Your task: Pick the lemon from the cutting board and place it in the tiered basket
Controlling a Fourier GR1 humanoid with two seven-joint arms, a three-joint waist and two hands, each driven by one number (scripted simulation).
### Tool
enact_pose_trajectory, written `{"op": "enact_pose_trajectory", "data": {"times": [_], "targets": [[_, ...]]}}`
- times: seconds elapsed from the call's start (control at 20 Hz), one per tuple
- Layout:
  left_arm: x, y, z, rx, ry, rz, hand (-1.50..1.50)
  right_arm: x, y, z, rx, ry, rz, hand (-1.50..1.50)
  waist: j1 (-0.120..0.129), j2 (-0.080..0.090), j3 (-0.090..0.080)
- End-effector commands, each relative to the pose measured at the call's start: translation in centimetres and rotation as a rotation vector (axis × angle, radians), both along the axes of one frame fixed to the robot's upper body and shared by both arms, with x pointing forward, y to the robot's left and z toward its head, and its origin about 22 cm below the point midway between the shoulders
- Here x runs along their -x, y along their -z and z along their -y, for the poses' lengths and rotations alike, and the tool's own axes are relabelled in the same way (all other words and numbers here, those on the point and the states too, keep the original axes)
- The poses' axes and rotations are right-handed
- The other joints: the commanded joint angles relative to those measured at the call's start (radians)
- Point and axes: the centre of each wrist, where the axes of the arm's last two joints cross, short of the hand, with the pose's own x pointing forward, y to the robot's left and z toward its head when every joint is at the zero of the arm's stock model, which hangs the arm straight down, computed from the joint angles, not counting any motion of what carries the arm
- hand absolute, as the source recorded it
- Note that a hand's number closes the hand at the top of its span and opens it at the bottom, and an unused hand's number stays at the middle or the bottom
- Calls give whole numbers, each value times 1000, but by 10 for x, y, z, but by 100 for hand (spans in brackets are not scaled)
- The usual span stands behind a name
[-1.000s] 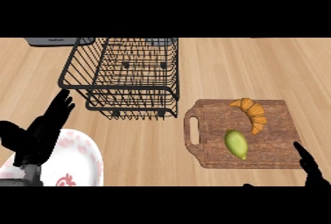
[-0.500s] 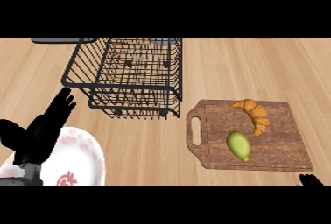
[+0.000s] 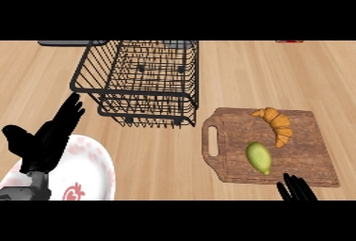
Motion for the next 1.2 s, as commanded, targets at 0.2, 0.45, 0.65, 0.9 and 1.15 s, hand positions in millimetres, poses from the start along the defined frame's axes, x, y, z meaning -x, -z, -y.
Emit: {"op": "enact_pose_trajectory", "data": {"times": [0.2, 0.45, 0.65, 0.9, 1.15], "targets": [[12, -10, 4, 1, -1, -4, 0, -43, 11, -19, 16, 119, -69, -150, 3, -3, 2], [1, 3, 9, -5, -1, -11, 0, -74, 45, -20, 27, 118, -55, -150, 1, -2, 2], [5, -1, -1, 3, 10, 2, 0, -106, 48, -19, 26, 161, 1, -150, 4, -2, 2], [-6, -19, -13, -10, 3, 5, 0, -93, 54, -2, 60, 186, 34, -150, 0, -2, 2], [-4, -8, 12, -2, 4, -15, 0, -101, 52, 0, 98, 167, -61, -150, 0, -2, 2]]}}
